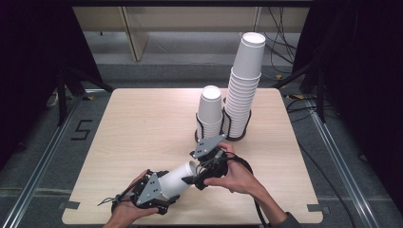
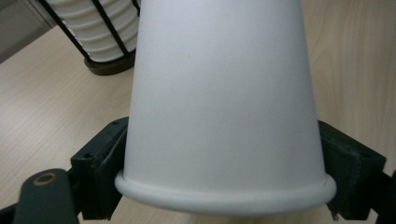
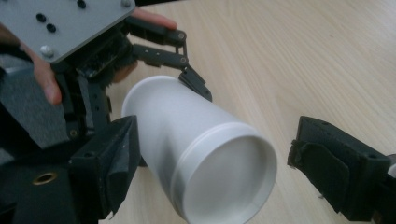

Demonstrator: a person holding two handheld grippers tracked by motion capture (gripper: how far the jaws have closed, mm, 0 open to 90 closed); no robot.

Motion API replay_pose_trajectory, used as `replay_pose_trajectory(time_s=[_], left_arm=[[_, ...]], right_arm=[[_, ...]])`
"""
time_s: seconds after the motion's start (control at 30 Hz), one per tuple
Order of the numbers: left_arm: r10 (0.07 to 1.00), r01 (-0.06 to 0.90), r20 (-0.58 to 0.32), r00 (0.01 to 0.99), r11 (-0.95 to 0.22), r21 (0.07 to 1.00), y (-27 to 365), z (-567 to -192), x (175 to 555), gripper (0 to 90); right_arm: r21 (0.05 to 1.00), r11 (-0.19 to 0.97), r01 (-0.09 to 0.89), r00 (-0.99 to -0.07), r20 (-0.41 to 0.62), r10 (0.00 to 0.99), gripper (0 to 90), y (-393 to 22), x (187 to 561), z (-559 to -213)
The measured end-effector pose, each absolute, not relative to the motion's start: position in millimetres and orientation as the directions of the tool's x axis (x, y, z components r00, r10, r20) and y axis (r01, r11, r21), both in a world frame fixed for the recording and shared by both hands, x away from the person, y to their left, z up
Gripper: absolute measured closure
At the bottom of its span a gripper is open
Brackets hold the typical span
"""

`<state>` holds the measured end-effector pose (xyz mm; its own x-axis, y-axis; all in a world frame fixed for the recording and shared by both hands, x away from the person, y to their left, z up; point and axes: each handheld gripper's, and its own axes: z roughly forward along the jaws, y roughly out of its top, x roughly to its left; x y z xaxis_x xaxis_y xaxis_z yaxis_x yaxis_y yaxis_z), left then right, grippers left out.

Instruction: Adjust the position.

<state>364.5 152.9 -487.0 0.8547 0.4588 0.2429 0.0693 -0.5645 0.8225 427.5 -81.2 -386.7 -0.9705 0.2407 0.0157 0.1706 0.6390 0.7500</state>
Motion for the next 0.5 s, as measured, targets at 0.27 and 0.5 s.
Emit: replay_pose_trajectory(time_s=[0.27,0.5], left_arm=[[0.331,-0.028,0.335,0.882,-0.673,0.739,146.6,-480.2,354.2,15.2],[0.308,-0.059,0.343,0.887,-0.662,0.747,146.0,-477.0,351.7,15.3]], right_arm=[[0.64,0.766,0.067,-0.997,0.007,0.081,16.2,-75.4,423.0,-397.7],[0.531,0.847,0.005,-1.0,-0.022,0.019,19.5,-60.8,413.0,-410.8]])
